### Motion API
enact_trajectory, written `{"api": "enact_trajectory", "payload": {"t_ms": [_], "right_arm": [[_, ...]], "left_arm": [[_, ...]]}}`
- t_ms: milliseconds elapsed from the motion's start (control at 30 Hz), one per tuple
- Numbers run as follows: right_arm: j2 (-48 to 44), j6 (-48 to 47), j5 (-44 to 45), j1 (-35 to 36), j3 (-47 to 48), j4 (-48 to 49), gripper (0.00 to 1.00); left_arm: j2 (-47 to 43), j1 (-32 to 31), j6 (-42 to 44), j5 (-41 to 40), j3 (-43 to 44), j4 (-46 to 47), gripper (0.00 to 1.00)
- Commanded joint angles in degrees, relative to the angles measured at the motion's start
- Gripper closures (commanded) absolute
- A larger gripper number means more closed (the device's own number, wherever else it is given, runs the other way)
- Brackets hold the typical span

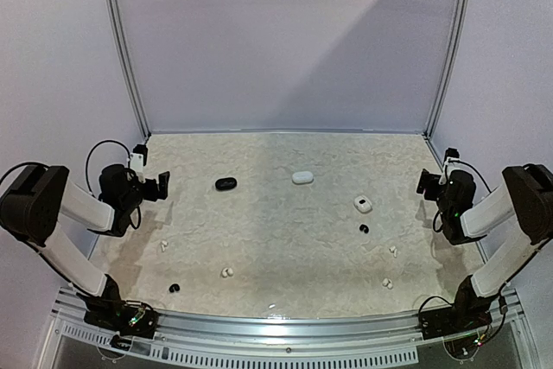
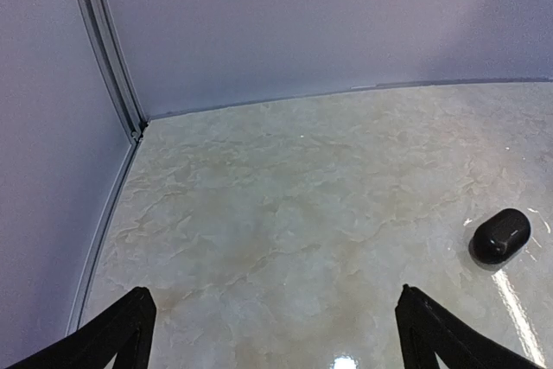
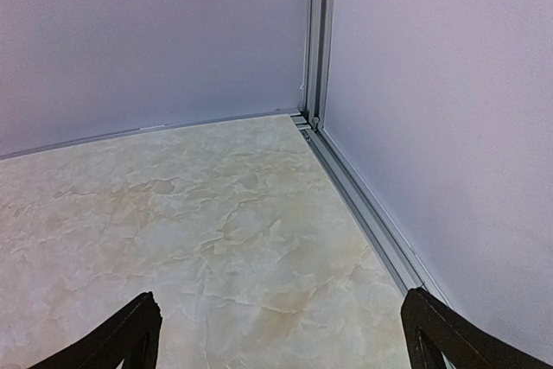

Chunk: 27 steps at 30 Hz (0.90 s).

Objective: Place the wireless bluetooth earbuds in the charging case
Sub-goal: Pick up the charging case from the center of the board.

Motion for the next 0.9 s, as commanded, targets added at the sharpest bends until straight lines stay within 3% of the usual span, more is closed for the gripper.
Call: {"api": "enact_trajectory", "payload": {"t_ms": [0,200,267,400,533,700,800,867], "right_arm": [[-0.65,-0.17,-0.33,-0.27,0.54,1.04,0.01],[-0.86,1.32,3.26,-0.37,0.48,0.89,0.01],[-2.63,1.24,2.77,-0.36,1.59,-3.86,0.01],[-10.58,0.78,1.06,-0.41,8.77,-22.66,0.01],[-15.98,3.87,-7.88,-0.37,17.36,-35.96,0.01],[-15.88,8.1,-21.2,-0.29,25.82,-45.73,0.01],[-13.99,11.95,-22.96,0.89,30.38,-50.35,0.01],[-12.65,12.17,-22.0,3.43,33.72,-53.75,0.01]], "left_arm": [[-0.44,0.4,-0.21,-0.15,0.79,-0.66,0.01],[-0.73,0.47,-0.13,0.09,0.68,-0.38,0.01],[-3.3,0.49,0.39,1.72,1.57,-3.47,0.01],[-9.75,0.41,5.1,12.61,12.84,-29.1,0.01],[-4.51,-0.36,7.1,17.88,25.72,-39.9,0.01],[8.54,-6.03,28.2,19.91,49.32,-73.71,0.01],[17.68,-9.43,44.8,22.05,64.68,-94.63,0.01],[23.86,-11.31,51.28,21.29,73.05,-105.83,0.01]]}}
